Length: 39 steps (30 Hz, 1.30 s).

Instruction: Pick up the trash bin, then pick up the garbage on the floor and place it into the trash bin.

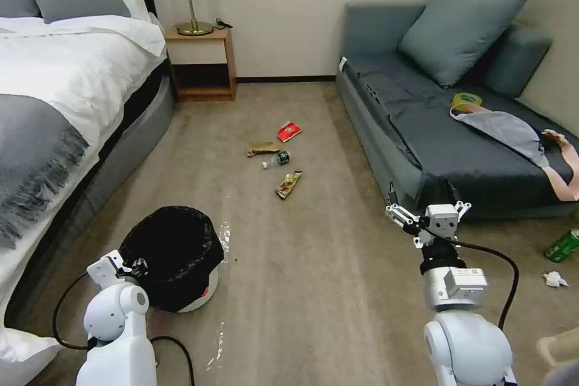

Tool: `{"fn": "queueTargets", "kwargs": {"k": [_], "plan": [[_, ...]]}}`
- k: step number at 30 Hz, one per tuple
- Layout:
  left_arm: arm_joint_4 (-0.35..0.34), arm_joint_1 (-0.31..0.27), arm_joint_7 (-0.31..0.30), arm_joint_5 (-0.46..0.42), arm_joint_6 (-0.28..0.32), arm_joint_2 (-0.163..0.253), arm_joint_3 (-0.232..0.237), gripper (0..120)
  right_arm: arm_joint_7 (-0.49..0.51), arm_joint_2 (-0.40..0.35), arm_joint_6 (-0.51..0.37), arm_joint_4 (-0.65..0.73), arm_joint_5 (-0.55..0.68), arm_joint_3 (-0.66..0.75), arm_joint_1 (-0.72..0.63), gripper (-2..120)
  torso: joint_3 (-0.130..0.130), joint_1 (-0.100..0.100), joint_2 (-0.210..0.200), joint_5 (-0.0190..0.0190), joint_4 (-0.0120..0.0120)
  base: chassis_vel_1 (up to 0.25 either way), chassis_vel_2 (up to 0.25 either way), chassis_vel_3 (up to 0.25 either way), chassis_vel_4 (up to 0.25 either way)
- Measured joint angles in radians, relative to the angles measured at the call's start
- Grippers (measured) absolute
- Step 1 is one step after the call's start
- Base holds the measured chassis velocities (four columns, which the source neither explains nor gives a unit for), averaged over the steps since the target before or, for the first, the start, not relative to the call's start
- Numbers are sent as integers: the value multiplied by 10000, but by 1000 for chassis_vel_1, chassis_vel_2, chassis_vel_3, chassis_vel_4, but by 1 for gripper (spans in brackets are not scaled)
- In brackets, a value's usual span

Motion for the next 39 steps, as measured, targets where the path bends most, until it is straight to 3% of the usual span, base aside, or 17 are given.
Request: {"fn": "queueTargets", "kwargs": {"k": [5, 13, 23, 26, 31, 39], "plan": [[-26, 33, 8, -146, 8, 14, -59, 6, 40, -11, 19, 95, -8, 19, -91, 100, 0, 0, 0, 0, 1, 0, 0, 0, 0], [-409, 220, 0, -568, 59, 62, -106, 4, 246, -91, 34, 203, 380, -56, -124, 100, 2, 0, 0, -12, -4, 0, 0, 0, 0], [-2515, 1104, 73, -822, -48, 43, -67, 3, 289, -452, 782, 364, 1815, -157, 110, 100, 2, 0, -1, -2, -3, 0, 0, 0, 0], [-3410, 1554, 177, -744, -58, -54, 34, 3, 288, -623, 1120, 381, 2320, -85, 199, 100, 2, 0, -1, -1, -1, 0, 0, 0, 0], [-4340, 1982, 268, -579, -127, -219, 140, 3, 220, -839, 1465, 509, 2746, 28, 228, 100, 2, 0, -1, 1, -2, 0, 0, 0, 0], [-4980, 2320, 378, -316, -206, -369, 203, 3, 163, -1162, 1638, 665, 3194, 297, 226, 100, 1, 0, 0, 1, -2, 0, 0, 0, 0]]}}
